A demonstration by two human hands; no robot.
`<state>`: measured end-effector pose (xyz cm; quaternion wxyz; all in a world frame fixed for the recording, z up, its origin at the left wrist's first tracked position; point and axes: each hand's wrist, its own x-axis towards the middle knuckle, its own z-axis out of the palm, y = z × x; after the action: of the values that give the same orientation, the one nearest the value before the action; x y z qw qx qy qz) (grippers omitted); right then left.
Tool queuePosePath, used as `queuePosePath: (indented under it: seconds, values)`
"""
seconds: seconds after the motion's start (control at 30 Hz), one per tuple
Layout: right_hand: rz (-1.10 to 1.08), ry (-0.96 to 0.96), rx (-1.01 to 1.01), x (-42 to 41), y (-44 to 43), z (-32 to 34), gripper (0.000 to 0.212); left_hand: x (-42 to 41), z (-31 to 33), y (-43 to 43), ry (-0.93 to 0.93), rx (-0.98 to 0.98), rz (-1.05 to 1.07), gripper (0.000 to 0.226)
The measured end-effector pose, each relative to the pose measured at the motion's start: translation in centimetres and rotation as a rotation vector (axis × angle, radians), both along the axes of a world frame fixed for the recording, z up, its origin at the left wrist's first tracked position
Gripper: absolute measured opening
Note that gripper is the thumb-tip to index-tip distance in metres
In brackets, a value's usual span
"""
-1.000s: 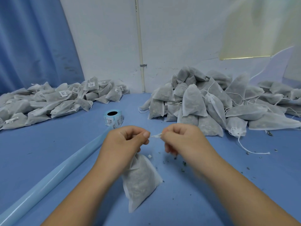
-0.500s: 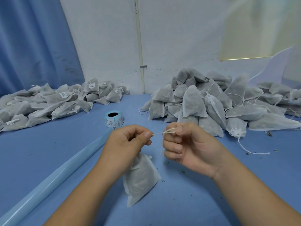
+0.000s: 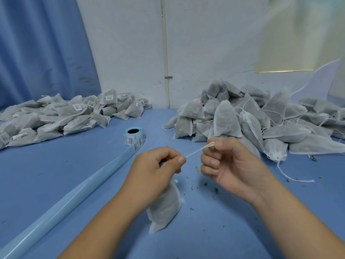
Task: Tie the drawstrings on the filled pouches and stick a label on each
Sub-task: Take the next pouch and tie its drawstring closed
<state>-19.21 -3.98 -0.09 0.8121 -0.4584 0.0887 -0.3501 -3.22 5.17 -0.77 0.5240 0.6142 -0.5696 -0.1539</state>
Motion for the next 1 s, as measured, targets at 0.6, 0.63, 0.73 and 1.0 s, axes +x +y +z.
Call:
queuePosePath:
  seconds: [0.6,0.63,0.73,1.0]
  values:
    - [-0.522,0.071,-0.008,-0.6,-0.6,0.3,0.029,2.1,-0.6,-0.5,-0.092,0.371,-0.091,0.039]
    - [-0.578,0.134,-0.109,-0.6,-0.3,0.2,0.030,2.0,-0.7,-0.6,-0.073,0.345,-0.028,0.042]
    - [-0.735,0.409,-0.633,-0.3,0.9,-0.2,0.024,1.9,-1.0,-1.1,-0.029,0.278,0.144,0.048]
    - [-0.695,0.738,-1.500,2.0,3.9,-2.3,0.003,1.0,-1.4,-1.6,-0.003,0.170,0.202,0.052]
